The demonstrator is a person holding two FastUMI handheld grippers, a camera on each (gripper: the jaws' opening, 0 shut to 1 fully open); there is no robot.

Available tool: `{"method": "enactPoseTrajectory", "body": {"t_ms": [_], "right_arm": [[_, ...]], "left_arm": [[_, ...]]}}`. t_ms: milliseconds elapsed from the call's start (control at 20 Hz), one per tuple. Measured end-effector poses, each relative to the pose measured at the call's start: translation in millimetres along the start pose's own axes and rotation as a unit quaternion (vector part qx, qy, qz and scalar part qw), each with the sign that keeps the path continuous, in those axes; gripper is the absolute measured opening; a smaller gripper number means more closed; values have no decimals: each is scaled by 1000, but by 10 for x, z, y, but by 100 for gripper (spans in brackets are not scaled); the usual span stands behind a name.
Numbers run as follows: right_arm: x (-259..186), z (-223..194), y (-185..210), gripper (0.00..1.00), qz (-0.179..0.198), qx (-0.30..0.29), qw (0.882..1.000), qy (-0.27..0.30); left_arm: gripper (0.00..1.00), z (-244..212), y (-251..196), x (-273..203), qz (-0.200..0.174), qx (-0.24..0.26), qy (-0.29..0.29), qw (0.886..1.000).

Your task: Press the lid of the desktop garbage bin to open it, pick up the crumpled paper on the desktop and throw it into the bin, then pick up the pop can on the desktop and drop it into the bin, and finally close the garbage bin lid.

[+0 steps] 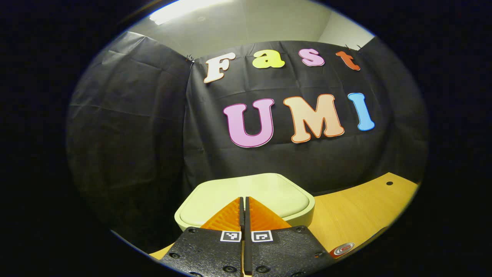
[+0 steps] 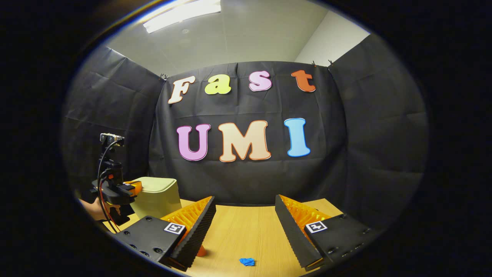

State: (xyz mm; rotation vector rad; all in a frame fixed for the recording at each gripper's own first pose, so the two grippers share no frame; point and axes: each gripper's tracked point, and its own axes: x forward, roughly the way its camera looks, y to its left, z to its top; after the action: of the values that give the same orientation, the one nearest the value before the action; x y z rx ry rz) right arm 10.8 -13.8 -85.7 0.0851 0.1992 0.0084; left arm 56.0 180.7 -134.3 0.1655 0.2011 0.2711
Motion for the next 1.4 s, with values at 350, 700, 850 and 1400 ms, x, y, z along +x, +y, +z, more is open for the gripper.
{"method": "enactPoseTrajectory", "body": {"t_ms": [350,700,850,1400], "right_arm": [[127,17,-120,96,-4,13,1000,-1],[278,-456,-164,95,10,18,998,60],[414,-731,-130,97,25,29,995,92],[768,-3037,-201,97,63,-91,943,314]], "left_arm": [[0,859,-738,-559,-141,-42,-83,986],[76,1050,-1155,-1191,-191,-81,-95,974],[87,853,-1267,-1356,-201,-91,-67,973],[95,536,-928,-1722,-135,-81,-9,988]]}}
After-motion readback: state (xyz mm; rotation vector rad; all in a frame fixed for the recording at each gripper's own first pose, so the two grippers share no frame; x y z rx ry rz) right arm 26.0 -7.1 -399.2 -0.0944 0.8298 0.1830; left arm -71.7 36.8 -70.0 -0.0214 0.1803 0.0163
